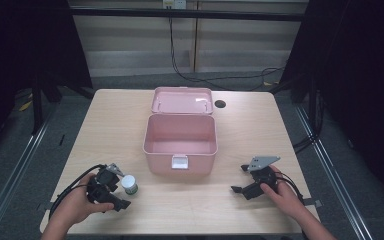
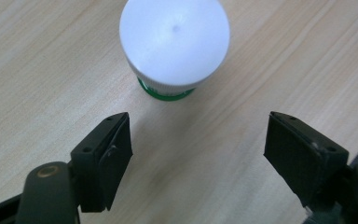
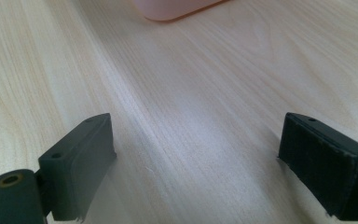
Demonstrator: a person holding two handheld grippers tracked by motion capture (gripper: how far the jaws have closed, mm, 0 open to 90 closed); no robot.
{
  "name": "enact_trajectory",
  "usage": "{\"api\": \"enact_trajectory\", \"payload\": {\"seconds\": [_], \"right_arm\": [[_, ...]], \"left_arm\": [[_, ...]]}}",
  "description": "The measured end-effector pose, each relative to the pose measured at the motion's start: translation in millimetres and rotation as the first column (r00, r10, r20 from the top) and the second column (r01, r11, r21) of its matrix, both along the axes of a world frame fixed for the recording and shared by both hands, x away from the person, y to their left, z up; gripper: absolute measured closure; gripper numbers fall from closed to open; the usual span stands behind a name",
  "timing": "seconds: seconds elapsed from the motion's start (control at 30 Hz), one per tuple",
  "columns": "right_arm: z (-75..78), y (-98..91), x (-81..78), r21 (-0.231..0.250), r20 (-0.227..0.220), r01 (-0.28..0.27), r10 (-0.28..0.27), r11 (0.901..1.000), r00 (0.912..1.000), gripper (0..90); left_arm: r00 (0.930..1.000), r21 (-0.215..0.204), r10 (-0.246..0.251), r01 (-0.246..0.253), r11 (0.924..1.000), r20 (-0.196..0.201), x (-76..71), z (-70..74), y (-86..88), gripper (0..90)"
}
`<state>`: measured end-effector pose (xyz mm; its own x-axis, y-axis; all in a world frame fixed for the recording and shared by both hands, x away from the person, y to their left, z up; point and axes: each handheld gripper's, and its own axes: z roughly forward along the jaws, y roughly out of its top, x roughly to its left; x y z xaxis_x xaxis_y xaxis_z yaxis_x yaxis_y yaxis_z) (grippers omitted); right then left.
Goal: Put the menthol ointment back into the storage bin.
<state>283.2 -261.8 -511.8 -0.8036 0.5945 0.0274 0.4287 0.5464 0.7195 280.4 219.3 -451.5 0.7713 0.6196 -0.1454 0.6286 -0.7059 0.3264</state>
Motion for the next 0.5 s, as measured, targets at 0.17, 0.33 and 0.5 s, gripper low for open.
{"api": "enact_trajectory", "payload": {"seconds": [0.17,0.33,0.5], "right_arm": [[0.0,0.0,0.0,0.000,0.000,0.000,0.000,1.0000,1.0000,9.7],[0.0,0.0,0.0,0.000,0.000,0.000,0.000,1.0000,1.0000,9.7],[0.0,0.0,0.0,0.000,0.000,0.000,0.000,1.0000,1.0000,9.7]], "left_arm": [[0.9998,0.023,-0.017,0.017,0.9996,-0.009,5.5,9.9,-6.2,24.8],[0.9994,0.043,-0.017,0.019,0.9989,-0.028,11.0,16.1,-10.5,26.4],[0.9991,0.054,-0.020,0.022,0.9983,-0.038,16.0,21.0,-15.0,27.7]]}}
